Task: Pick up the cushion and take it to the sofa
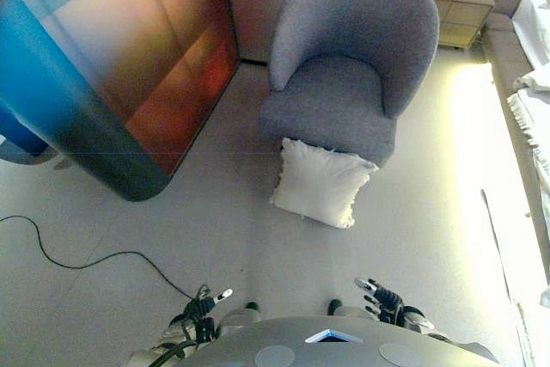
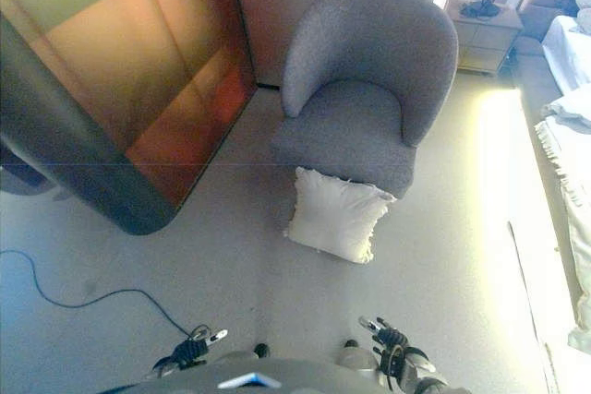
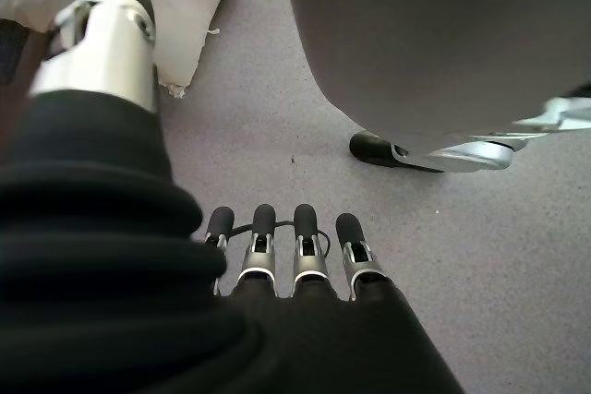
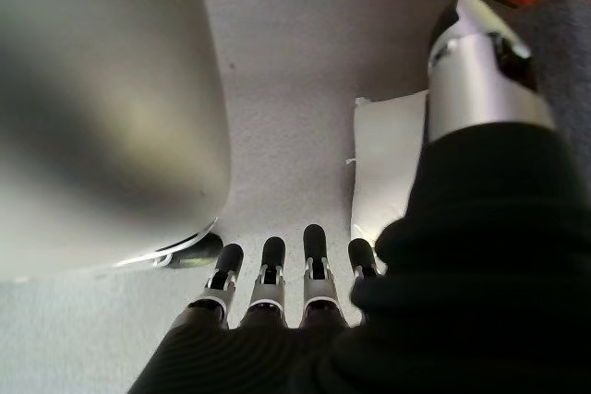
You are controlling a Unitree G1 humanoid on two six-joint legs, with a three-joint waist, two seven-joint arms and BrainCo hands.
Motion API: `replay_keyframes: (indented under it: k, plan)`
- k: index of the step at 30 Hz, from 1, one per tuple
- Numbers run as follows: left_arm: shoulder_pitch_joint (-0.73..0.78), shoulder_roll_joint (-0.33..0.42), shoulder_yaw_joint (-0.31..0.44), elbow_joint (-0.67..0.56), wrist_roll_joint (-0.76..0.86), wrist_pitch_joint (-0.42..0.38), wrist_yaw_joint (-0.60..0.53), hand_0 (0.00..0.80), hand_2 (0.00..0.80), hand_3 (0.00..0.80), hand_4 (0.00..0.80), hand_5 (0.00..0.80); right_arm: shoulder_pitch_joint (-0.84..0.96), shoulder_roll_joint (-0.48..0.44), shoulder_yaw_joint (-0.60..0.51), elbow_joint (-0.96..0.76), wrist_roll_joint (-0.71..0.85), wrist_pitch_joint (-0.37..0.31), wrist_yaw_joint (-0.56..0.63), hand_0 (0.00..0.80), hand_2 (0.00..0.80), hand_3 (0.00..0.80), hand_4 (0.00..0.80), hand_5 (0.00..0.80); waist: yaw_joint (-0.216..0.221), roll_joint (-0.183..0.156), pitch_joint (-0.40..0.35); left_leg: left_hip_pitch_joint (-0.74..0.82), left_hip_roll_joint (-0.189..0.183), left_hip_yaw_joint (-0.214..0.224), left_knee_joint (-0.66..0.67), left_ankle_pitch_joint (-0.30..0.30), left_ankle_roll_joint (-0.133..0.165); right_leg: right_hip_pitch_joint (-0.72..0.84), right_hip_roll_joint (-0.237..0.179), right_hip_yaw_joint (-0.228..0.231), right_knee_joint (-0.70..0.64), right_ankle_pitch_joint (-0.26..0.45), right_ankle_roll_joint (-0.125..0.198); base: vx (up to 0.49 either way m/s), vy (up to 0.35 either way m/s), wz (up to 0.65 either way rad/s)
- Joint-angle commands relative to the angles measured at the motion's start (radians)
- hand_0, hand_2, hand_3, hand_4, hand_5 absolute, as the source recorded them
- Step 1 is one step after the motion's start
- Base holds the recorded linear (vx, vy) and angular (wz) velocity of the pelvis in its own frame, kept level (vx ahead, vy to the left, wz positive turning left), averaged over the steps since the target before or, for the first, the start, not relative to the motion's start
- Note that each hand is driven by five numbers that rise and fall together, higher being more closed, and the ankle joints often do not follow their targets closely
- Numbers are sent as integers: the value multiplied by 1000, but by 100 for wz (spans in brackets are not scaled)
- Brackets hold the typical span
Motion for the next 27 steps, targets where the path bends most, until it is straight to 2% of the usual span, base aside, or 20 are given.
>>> replay_keyframes:
  k: [1, 6, 12, 15, 21, 27]
  plan:
    - [-34, -47, 11, -5, 48, -22, 12, 0, 0, 0, 0, 0, -38, 46, 26, 36, -13, 26, -20, 0, 0, 0, 0, 0, 25, -47, 25, -36, -75, 52, 59, -2, 68, 26, 40, 0, 7, -2, -60, 0, 0, 0]
    - [-36, -48, 16, -3, 20, -16, -4, 0, 0, 0, 0, 0, -34, 35, -1, 54, -11, 43, -32, 0, 0, 0, 0, 0, 18, -47, 24, -30, -72, 55, 68, -7, 64, 36, 49, 4, 1, -1, -65, 0, 0, 0]
    - [-47, -47, 20, 7, 36, 5, 25, 0, 0, 0, 0, 0, -20, 29, -41, 88, 32, 65, -40, 0, 0, 0, 0, 0, -6, -41, 9, 1, -60, 108, 35, -5, 61, 48, 55, -5, -2, -7, -64, 26, 21, 3]
    - [-43, -49, 28, 13, 22, -3, 36, 0, 0, 0, 0, 0, -10, 32, -66, 99, 58, 54, -27, 0, 0, 0, 0, 0, -13, -38, 0, 21, -62, 99, -7, 10, 59, 59, 66, 4, -12, -6, -62, 53, 35, 0]
    - [-21, -39, 64, 23, 9, -1, 7, 0, 0, 0, 0, 0, 4, 35, -74, 109, 21, 45, -27, 0, 0, 0, 0, 0, -28, -35, -13, 19, -77, 105, -4, 2, 72, 36, 68, 50, 0, 0, -56, 34, 63, -4]
    - [-15, -36, 80, 36, -34, 8, -12, 0, 0, 0, 0, 0, -19, 25, -85, 104, 31, 47, -22, 0, 0, 0, 0, 0, -36, -21, 2, 13, -88, 126, -1, -6, 94, 5, 52, 57, 59, -21, -52, -41, 132, -10]
